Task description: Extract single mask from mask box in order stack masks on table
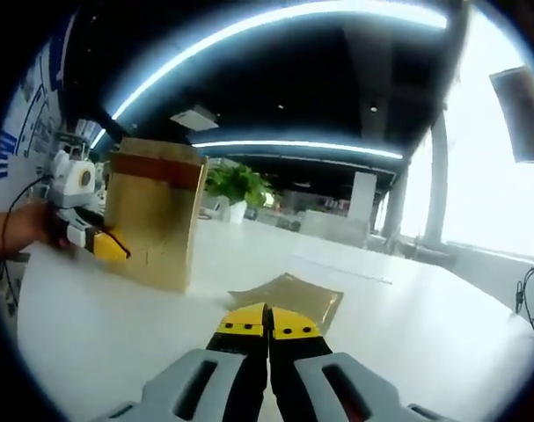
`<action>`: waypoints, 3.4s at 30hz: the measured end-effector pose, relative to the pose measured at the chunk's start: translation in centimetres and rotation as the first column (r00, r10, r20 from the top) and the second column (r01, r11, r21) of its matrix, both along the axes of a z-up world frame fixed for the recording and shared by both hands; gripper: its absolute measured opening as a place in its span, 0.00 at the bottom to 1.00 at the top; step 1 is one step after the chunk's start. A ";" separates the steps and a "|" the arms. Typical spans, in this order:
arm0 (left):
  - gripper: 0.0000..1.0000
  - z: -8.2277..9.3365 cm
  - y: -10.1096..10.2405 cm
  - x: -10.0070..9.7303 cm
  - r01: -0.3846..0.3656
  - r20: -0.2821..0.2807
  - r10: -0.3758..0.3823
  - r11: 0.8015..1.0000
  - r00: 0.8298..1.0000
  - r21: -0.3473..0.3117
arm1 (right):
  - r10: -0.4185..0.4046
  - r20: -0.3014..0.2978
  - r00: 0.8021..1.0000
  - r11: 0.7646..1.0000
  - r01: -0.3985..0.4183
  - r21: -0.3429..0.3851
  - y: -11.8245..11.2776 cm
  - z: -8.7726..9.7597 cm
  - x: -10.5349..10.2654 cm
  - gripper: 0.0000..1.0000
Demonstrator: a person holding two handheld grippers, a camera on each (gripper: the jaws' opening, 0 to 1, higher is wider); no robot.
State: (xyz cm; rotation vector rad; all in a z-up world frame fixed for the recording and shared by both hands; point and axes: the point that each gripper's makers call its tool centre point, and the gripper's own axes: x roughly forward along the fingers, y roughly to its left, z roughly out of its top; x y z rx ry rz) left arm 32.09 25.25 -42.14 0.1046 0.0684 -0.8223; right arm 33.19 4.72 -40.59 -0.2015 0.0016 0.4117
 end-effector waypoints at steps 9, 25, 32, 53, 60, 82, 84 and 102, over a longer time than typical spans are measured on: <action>0.20 0.0 0.0 0.0 0.000 -0.001 0.000 1.000 1.000 0.000 | 0.034 0.057 0.998 0.999 -0.033 -0.019 1.4 2.4 -0.6 0.00; 0.20 0.0 -0.1 -0.1 0.001 -0.001 -0.001 1.000 1.000 0.000 | 0.178 0.161 0.971 0.956 -0.132 -0.263 6.0 9.1 -1.7 0.00; 0.20 0.0 0.0 0.0 0.001 -0.001 -0.001 1.000 1.000 0.000 | 0.224 0.171 0.959 0.922 -0.152 -0.355 7.0 10.4 -1.4 0.00; 0.20 0.0 0.0 0.0 0.002 -0.001 -0.002 1.000 1.000 0.000 | 0.384 0.127 0.915 0.789 -0.254 -0.559 11.2 11.2 -2.0 0.00; 0.20 0.0 -0.1 0.0 0.002 0.000 -0.002 1.000 1.000 0.002 | 0.418 0.103 0.903 0.743 -0.274 -0.611 12.1 11.3 -2.0 0.01; 0.20 0.0 0.0 -0.1 0.002 0.002 -0.002 1.000 1.000 0.004 | 0.508 0.039 0.861 0.603 -0.323 -0.730 16.1 12.1 -2.1 0.04; 0.20 0.0 0.0 -0.1 0.002 0.001 -0.002 1.000 1.000 0.004 | 0.512 0.030 0.858 0.591 -0.327 -0.738 16.2 11.9 -2.0 0.04; 0.20 0.0 -0.1 -0.1 0.004 0.001 -0.004 1.000 1.000 0.003 | 0.530 -0.047 0.847 0.520 -0.368 -0.771 17.3 11.2 -1.5 0.05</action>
